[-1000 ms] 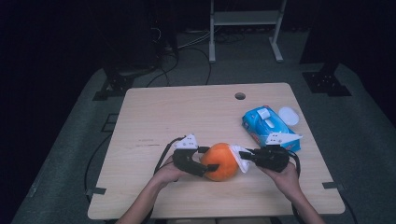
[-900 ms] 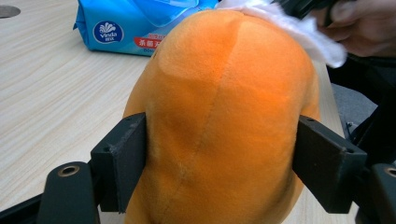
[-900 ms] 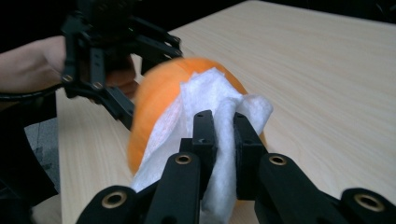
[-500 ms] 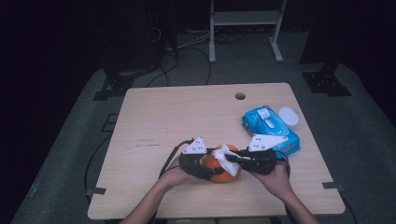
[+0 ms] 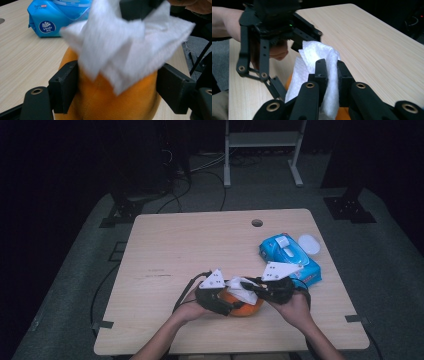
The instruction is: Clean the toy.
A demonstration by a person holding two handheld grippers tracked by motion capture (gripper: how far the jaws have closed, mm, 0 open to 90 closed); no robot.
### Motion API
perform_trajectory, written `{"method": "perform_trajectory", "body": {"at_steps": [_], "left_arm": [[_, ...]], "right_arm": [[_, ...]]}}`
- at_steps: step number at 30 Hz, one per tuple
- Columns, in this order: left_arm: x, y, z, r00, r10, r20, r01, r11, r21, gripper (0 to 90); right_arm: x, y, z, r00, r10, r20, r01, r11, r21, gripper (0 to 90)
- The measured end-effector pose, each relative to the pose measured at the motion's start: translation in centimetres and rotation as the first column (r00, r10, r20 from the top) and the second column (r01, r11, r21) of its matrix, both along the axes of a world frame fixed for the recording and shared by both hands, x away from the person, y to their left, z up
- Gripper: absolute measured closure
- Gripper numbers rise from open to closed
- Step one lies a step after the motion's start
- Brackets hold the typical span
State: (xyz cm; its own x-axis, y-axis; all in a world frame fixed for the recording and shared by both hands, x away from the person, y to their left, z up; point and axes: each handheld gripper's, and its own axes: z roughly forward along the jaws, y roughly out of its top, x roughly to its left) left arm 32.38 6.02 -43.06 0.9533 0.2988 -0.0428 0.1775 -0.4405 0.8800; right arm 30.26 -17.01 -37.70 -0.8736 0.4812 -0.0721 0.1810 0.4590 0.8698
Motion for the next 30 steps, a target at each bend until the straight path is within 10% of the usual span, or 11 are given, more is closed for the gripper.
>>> {"method": "perform_trajectory", "body": {"at_steps": [12, 20, 24, 30], "left_arm": [[0.8, 1.1, -0.1, 0.9981, -0.052, 0.033, 0.054, 0.9964, -0.065, 13.6], [2.4, 2.2, -1.8, 0.9956, -0.092, -0.02, 0.089, 0.989, -0.118, 6.1], [2.6, 1.6, -2.9, 0.9931, -0.114, -0.028, 0.111, 0.9909, -0.076, 4.3], [1.9, 1.1, -2.4, 0.9938, -0.11, 0.017, 0.111, 0.9914, -0.07, 23.3]], "right_arm": [[0.0, -4.1, -1.5, 0.9943, -0.082, -0.068, 0.088, 0.9918, 0.092, 81.4], [0.2, -5.5, -2.1, 0.99, -0.108, -0.091, 0.117, 0.9871, 0.109, 81.2], [0.3, -6.4, -2.3, 0.9858, -0.131, -0.105, 0.143, 0.9834, 0.112, 81.2], [0.4, -6.9, -2.5, 0.9813, -0.142, -0.13, 0.159, 0.9777, 0.137, 81.2]]}}
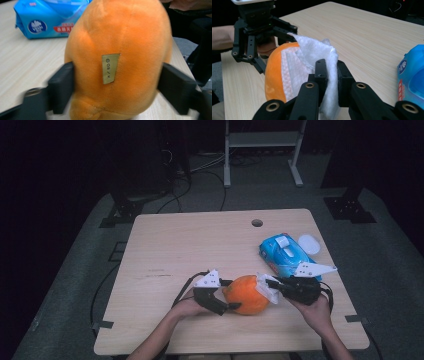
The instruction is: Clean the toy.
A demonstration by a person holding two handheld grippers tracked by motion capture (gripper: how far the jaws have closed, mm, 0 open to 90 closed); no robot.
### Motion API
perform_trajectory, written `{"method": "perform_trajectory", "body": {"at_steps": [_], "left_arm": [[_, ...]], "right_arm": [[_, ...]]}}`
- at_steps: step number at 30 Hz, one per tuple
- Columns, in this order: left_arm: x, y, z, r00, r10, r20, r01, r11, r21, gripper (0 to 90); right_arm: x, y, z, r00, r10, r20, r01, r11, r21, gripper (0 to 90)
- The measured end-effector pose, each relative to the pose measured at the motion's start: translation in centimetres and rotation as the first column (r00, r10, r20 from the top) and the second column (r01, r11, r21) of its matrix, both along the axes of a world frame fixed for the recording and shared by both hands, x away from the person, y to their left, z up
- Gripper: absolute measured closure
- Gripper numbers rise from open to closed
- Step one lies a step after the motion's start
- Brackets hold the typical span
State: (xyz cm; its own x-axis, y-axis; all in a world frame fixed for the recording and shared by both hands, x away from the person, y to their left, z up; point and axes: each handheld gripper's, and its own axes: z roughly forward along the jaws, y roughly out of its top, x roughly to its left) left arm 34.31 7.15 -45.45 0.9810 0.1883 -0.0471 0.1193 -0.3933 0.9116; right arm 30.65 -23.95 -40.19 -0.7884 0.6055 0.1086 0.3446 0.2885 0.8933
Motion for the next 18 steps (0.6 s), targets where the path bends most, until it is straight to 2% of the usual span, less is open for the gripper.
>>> {"method": "perform_trajectory", "body": {"at_steps": [3, 6, 9, 10, 11, 13, 15, 18], "left_arm": [[-0.4, 0.1, 1.2, 0.9993, 0.014, 0.035, -0.014, 0.9999, 0.002, 30.5], [-0.7, 0.8, 3.1, 0.9994, 0.019, 0.029, -0.019, 0.9998, -0.005, 31.4], [-0.8, 1.3, 4.1, 0.9994, 0.031, 0.013, -0.032, 0.9983, 0.048, 31.9], [-0.8, 1.4, 4.1, 0.9993, 0.035, 0.007, -0.036, 0.9972, 0.066, 31.9], [-0.7, 1.5, 4.0, 0.9989, 0.048, -0.005, -0.047, 0.9936, 0.103, 32.1], [-0.6, 1.6, 3.6, 0.9974, 0.066, -0.029, -0.062, 0.9888, 0.136, 32.5], [-0.5, 1.7, 3.5, 0.9961, 0.078, -0.043, -0.072, 0.9896, 0.124, 32.8], [-0.3, 1.6, 3.5, 0.9947, 0.092, -0.047, -0.086, 0.9886, 0.124, 31.9]], "right_arm": [[0.3, -0.3, 0.2, 1.0, -0.006, -0.002, 0.006, 0.9996, 0.027, 81.2], [0.6, -0.3, 0.1, 0.9999, -0.01, -0.013, 0.011, 0.9987, 0.049, 81.3], [1.2, -0.1, -0.6, 0.9988, 0.005, -0.049, -0.001, 0.9959, 0.09, 81.2], [1.5, 0.2, -0.9, 0.998, 0.012, -0.062, -0.007, 0.9965, 0.084, 81.2], [1.6, 0.4, -1.2, 0.9972, 0.016, -0.073, -0.011, 0.9973, 0.073, 81.2], [2.0, 0.9, -1.9, 0.9943, 0.032, -0.102, -0.026, 0.9981, 0.056, 81.3], [2.0, 1.2, -2.1, 0.9931, 0.042, -0.109, -0.036, 0.9974, 0.063, 81.3], [1.8, 1.3, -1.4, 0.9946, 0.059, -0.085, -0.054, 0.9964, 0.066, 81.3]]}}
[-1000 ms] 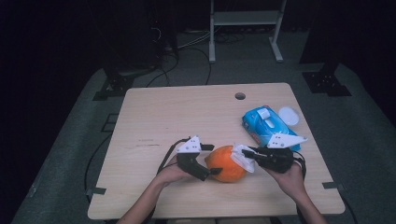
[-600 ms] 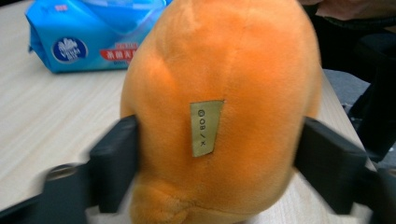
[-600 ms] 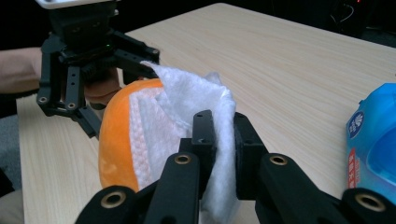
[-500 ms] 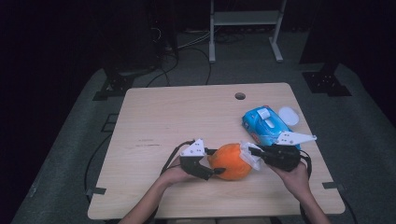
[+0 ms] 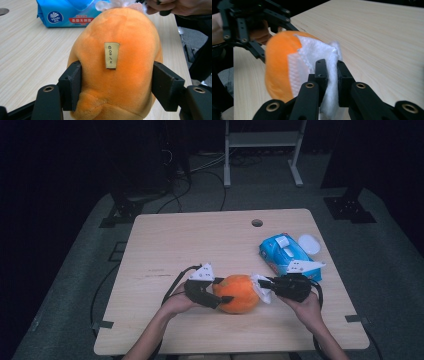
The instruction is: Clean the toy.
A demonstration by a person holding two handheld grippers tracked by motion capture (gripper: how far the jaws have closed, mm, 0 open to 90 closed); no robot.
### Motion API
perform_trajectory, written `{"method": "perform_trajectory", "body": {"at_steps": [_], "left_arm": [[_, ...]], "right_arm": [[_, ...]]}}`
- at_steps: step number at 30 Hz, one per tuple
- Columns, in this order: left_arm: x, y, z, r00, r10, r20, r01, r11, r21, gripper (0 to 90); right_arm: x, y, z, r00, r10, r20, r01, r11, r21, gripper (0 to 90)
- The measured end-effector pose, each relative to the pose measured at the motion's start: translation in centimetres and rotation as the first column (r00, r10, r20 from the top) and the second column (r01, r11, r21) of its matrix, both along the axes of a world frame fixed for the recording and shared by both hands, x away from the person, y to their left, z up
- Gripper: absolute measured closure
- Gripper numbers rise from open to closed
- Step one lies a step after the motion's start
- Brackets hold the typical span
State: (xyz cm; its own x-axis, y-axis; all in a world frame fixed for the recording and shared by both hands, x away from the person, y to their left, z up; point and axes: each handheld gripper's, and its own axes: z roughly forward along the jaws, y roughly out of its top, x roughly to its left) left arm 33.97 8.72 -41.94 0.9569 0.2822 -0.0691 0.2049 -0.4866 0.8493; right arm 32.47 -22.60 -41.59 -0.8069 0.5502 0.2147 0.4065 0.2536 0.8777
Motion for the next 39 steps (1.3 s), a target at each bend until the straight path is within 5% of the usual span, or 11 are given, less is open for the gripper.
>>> {"method": "perform_trajectory", "body": {"at_steps": [13, 20, 28, 39], "left_arm": [[-0.6, -2.0, 0.0, 0.9985, 0.002, 0.055, -0.003, 0.9997, 0.026, 27.4], [-0.8, -2.3, -0.2, 0.9979, 0.011, 0.064, -0.013, 0.9996, 0.024, 26.3], [-0.2, -1.9, -0.6, 0.9989, 0.019, 0.042, -0.019, 0.9997, -0.017, 26.5], [0.6, -1.0, -0.9, 0.9987, 0.051, 0.0, -0.051, 0.9971, -0.058, 26.1]], "right_arm": [[-0.8, 3.0, 2.4, 0.993, 0.086, 0.081, -0.083, 0.9956, -0.045, 81.3], [-1.0, 5.2, 3.1, 0.9845, 0.132, 0.115, -0.119, 0.9864, -0.113, 81.2], [-0.5, 3.2, 2.1, 0.9921, 0.076, 0.1, -0.065, 0.9924, -0.104, 80.9], [-0.7, -0.7, -0.1, 0.9998, -0.006, 0.017, 0.007, 0.998, -0.063, 80.8]]}}
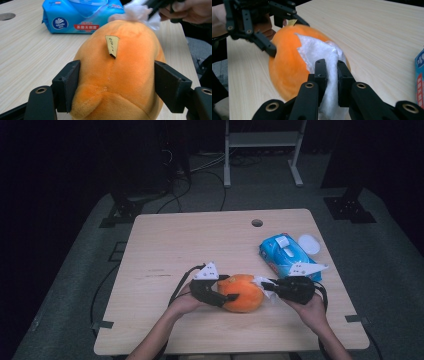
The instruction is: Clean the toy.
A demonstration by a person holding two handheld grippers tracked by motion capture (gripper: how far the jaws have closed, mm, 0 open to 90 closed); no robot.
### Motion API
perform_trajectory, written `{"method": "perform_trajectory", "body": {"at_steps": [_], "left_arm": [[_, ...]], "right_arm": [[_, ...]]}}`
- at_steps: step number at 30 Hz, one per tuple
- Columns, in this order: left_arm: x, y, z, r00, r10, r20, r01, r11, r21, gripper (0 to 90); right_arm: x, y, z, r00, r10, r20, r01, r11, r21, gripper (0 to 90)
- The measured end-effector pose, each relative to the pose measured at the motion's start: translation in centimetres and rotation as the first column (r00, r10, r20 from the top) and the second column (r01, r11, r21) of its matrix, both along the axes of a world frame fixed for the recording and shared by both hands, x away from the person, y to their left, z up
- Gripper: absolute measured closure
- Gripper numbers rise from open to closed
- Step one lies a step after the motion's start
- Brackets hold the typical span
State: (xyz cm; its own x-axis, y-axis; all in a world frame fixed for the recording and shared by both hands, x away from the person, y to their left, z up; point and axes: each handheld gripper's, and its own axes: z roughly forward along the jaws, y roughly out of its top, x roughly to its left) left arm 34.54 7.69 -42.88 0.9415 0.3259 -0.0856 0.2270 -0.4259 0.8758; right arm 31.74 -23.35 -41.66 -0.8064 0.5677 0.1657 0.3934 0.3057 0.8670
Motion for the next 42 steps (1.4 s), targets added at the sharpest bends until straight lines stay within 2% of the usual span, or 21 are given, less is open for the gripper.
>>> {"method": "perform_trajectory", "body": {"at_steps": [3, 7, 12, 17, 20, 25, 29, 30, 34, 37, 42], "left_arm": [[0.2, 0.1, -0.1, 0.9998, 0.016, -0.012, -0.016, 0.9998, -0.011, 25.5], [0.2, 0.0, 0.0, 0.9993, 0.034, -0.017, -0.034, 0.9994, -0.009, 25.2], [-0.3, -0.7, 0.1, 0.9997, 0.026, 0.003, -0.026, 0.9996, 0.008, 25.2], [-0.8, -1.1, 0.2, 0.9997, 0.018, 0.016, -0.018, 0.9997, 0.018, 24.3], [-0.8, -1.0, 0.2, 0.9998, 0.003, 0.02, -0.003, 0.9999, 0.016, 23.8], [-1.0, -1.0, 0.2, 0.9991, -0.025, 0.036, 0.024, 0.9993, 0.029, 23.6], [-1.2, -1.1, 0.3, 0.9982, -0.037, 0.047, 0.035, 0.9989, 0.031, 23.7], [-1.2, -1.1, 0.3, 0.9983, -0.036, 0.047, 0.035, 0.999, 0.03, 23.8], [-1.3, -1.4, 0.3, 0.9974, -0.041, 0.059, 0.04, 0.9988, 0.03, 24.1], [-1.4, -1.9, 0.2, 0.9973, -0.035, 0.064, 0.033, 0.9989, 0.032, 24.1], [-1.5, -2.2, 0.2, 0.9982, -0.008, 0.06, 0.007, 0.9996, 0.026, 24.1]], "right_arm": [[-0.3, 0.0, -0.1, 1.0, 0.007, -0.002, -0.007, 1.0, 0.005, 80.6], [-0.9, 0.8, 0.6, 0.9991, 0.038, 0.022, -0.038, 0.9993, 0.005, 80.7], [-1.4, 2.8, 1.7, 0.9939, 0.092, 0.061, -0.091, 0.9957, -0.017, 80.7], [-0.9, 4.3, 2.3, 0.9905, 0.106, 0.088, -0.103, 0.9939, -0.04, 80.8], [-0.2, 4.7, 2.5, 0.9905, 0.102, 0.092, -0.099, 0.9944, -0.036, 80.8], [0.7, 4.3, 2.3, 0.9936, 0.082, 0.078, -0.081, 0.9965, -0.019, 80.7], [1.2, 3.1, 1.7, 0.9974, 0.035, 0.062, -0.034, 0.9993, -0.013, 80.8], [1.3, 2.5, 1.3, 0.9988, 0.022, 0.045, -0.022, 0.9998, -0.001, 80.7], [0.7, 1.3, 0.5, 0.9997, 0.001, 0.024, -0.002, 0.9997, 0.025, 80.8], [-0.1, 1.1, 0.6, 0.9995, -0.002, 0.032, 0.002, 0.9999, 0.013, 80.7], [-0.9, 2.6, 1.7, 0.9969, 0.03, 0.073, -0.03, 0.9995, -0.007, 80.7]]}}
